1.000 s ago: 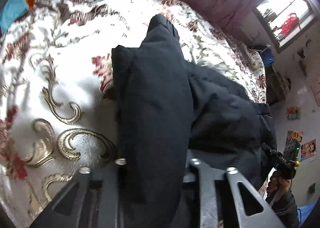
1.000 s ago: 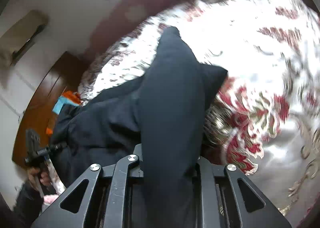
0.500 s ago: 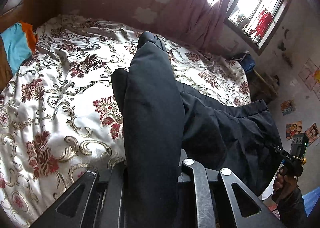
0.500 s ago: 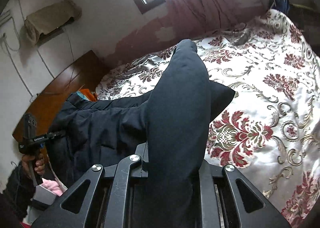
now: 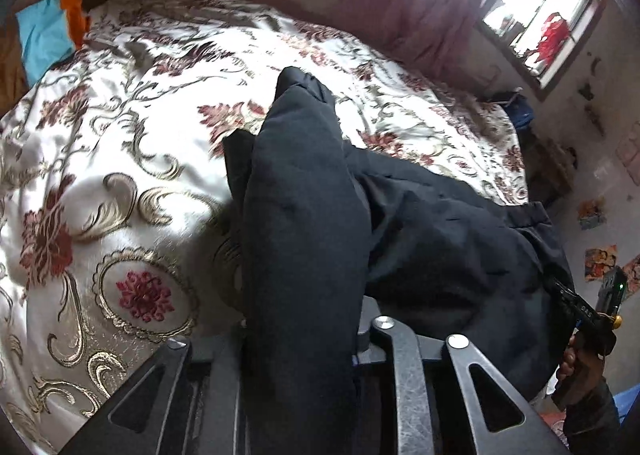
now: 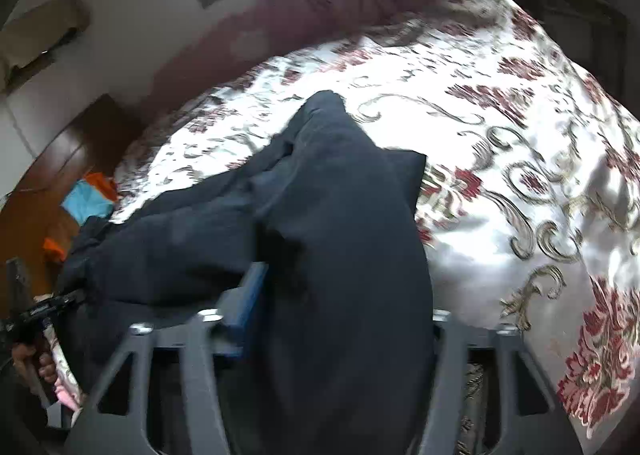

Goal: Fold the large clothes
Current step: 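Lower the folded jacket onto the bed and open both grippers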

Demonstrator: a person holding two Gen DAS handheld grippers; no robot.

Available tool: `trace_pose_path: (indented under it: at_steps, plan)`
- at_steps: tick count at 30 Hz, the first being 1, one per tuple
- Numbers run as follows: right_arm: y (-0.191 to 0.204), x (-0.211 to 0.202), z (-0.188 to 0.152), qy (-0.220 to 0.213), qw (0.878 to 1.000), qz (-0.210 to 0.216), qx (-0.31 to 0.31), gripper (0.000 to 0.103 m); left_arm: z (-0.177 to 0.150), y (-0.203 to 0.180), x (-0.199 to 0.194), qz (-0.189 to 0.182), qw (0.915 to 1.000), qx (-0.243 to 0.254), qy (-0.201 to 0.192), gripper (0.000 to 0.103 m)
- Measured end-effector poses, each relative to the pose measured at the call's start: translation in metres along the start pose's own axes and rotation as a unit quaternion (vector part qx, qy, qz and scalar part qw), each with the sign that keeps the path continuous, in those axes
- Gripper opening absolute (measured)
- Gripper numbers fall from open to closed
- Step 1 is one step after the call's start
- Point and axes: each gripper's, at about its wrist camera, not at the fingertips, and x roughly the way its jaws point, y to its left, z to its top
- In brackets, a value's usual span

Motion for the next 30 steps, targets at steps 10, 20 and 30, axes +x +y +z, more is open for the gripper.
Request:
trace_pose_path:
  at_steps: [10, 20, 30]
  plan:
    - [0.007, -0.014, -0.007, -0.037, 0.997, -0.065, -0.022, 0.097, 0.0, 0.009, 0.0, 0.05, 0.998, -0.033, 0.02, 0.064]
    - [0.033, -0.065, -0.007, -0.104, 0.99, -0.069, -0.058, 0.101, -0.006, 0.006, -0.05, 0.035, 0.9947, -0.071, -0.065, 0.102]
    - [0.063, -0.111, -0.023, -0.168, 0.981, -0.05, -0.079, 0.101, -0.033, -0.045, -0.102, 0.043, 0.9841, 0.022, -0.171, 0.103]
